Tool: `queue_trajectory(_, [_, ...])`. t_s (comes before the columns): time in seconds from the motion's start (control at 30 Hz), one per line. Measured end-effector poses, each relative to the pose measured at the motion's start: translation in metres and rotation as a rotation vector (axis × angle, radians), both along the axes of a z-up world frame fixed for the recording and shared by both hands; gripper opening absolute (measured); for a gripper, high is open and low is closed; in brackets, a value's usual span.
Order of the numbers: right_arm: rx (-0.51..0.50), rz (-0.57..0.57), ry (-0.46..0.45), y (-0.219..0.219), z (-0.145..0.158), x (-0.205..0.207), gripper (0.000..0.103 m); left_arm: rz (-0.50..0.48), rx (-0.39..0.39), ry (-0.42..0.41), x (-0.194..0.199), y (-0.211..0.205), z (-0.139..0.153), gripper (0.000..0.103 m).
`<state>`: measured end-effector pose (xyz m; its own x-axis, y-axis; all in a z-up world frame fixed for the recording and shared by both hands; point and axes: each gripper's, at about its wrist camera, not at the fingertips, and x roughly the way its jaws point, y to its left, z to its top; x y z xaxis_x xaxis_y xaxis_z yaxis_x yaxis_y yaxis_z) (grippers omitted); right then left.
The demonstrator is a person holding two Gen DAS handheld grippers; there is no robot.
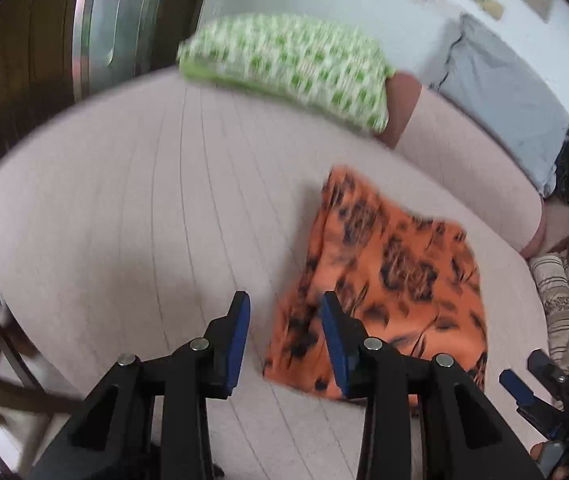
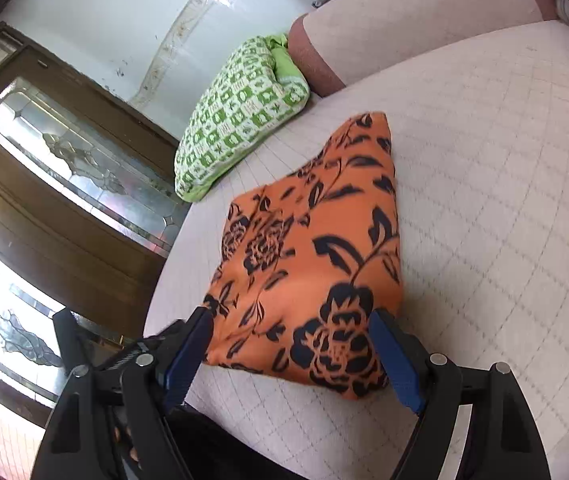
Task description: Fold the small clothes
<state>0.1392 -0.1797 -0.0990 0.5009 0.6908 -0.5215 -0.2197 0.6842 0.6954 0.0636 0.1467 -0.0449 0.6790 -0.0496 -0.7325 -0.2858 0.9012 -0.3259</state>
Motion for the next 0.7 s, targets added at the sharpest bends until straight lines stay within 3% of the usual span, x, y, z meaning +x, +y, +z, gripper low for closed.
queue_trajectory(0.1, [0.025,-0.024,0.048,-0.011,-0.008,0.013,0.083,-0.143,0.071,-0.047,0.026,-0.025,0.019,0.037])
queue_trajectory(0.23, [0.097,-0.02,0.175,-0.019,-0.035,0.038,0.083,-0.324,0.18,-0.029,0.067,-0.074,0.017,0.038])
queue_trajectory(0.3, [0.154,-0.002,0.213,-0.02,-0.042,0.046,0.083,-0.328,0.266,0.013,0.082,-0.084,0.0,0.038])
queue_trajectory(0.37, [0.181,0.011,0.227,-0.017,-0.044,0.053,0.083,-0.324,0.295,0.128,0.095,-0.084,-0.028,0.039])
queue_trajectory(0.43, [0.181,0.016,0.293,-0.012,-0.057,0.063,0.084,-0.311,0.309,0.119,0.094,-0.077,-0.045,0.041])
queue_trajectory(0.47, [0.172,0.014,0.344,-0.008,-0.069,0.067,0.07,-0.313,0.319,0.116,0.093,-0.078,-0.043,0.041])
queue_trajectory(0.5, [0.187,0.047,0.404,-0.001,-0.083,0.07,0.042,-0.308,0.298,0.116,0.094,-0.075,-0.039,0.04])
queue_trajectory(0.63, [0.123,0.027,0.291,0.006,-0.052,0.05,0.036,-0.297,0.228,0.115,0.093,-0.062,-0.041,0.04])
queue_trajectory(0.7, [0.03,0.019,0.304,0.01,-0.063,0.049,0.037,-0.3,0.231,0.114,0.094,-0.063,-0.044,0.04])
